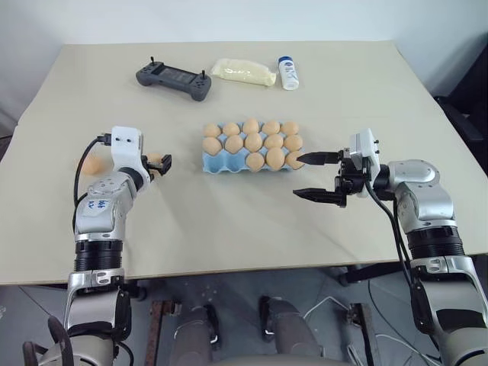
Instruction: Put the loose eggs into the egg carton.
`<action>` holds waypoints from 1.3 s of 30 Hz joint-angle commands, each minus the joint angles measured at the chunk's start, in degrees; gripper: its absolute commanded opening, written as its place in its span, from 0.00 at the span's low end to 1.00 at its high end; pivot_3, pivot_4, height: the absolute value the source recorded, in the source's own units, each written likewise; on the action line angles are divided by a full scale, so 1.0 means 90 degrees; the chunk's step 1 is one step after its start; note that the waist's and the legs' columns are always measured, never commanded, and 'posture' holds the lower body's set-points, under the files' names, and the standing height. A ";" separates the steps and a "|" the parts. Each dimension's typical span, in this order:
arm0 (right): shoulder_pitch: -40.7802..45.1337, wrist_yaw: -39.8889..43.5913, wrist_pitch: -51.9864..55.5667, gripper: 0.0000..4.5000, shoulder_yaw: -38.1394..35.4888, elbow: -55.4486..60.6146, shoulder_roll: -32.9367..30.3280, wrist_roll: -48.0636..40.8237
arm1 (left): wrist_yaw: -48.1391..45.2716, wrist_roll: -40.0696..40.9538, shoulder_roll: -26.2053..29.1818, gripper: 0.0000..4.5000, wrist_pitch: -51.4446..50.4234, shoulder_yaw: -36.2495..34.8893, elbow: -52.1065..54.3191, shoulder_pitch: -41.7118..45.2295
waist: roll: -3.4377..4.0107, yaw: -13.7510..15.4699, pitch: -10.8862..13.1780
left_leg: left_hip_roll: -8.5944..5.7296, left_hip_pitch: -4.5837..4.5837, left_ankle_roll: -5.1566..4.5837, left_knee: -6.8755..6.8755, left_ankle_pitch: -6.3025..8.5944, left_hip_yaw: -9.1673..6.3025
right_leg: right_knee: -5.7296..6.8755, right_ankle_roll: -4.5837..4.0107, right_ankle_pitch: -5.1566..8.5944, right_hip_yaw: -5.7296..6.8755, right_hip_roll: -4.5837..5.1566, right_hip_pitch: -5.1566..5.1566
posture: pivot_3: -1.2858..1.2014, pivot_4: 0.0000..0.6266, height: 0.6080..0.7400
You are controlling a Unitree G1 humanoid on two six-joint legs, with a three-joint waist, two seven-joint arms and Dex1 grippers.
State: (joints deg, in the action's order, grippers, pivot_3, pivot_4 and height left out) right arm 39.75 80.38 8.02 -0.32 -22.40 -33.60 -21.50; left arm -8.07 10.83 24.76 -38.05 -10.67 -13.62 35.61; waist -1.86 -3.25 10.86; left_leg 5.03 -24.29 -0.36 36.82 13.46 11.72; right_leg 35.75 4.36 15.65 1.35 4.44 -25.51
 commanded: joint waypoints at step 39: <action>-0.0750 -0.0714 0.0236 1.00 -0.0461 0.1087 -0.0325 -0.0263 | -0.2532 -0.0550 -0.1026 0.66 0.2320 0.1909 -0.1144 0.1426 | -0.0001 0.0016 0.0000 | -0.0020 -0.0002 -0.0035 0.0024 0.0013 -0.0006 | 0.0012 0.0002 -0.0001 -0.0002 0.0005 0.0003 | 0.52 0.24 1.00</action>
State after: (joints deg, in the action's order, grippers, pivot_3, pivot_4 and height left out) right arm 32.94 74.17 10.13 -2.72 -15.02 -35.45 -22.54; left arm -30.92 6.25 16.00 -18.28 7.19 -23.90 46.92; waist -1.87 -3.11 10.86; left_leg 4.84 -24.31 -0.68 37.04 13.58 11.67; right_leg 35.86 4.38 15.64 1.33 4.49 -25.48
